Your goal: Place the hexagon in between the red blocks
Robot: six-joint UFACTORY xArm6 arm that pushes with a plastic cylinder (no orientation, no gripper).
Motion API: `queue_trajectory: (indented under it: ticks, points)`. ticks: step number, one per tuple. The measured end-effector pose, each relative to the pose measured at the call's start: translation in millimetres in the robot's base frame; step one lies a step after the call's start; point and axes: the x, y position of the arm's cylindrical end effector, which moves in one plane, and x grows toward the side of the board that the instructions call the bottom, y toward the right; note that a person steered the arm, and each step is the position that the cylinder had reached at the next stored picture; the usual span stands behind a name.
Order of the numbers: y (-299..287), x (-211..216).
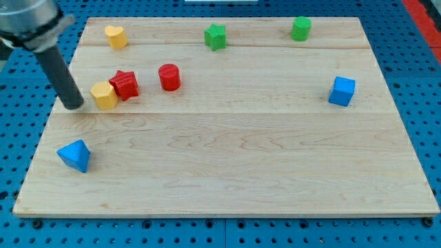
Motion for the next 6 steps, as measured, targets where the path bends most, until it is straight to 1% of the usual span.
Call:
queue_trajectory:
  ticks: [1, 2, 3, 4, 5, 6]
  points:
    - [39, -3]
    - [64, 1]
    - [67, 21]
    - [93, 29]
    - [109, 3]
    - [113, -47]
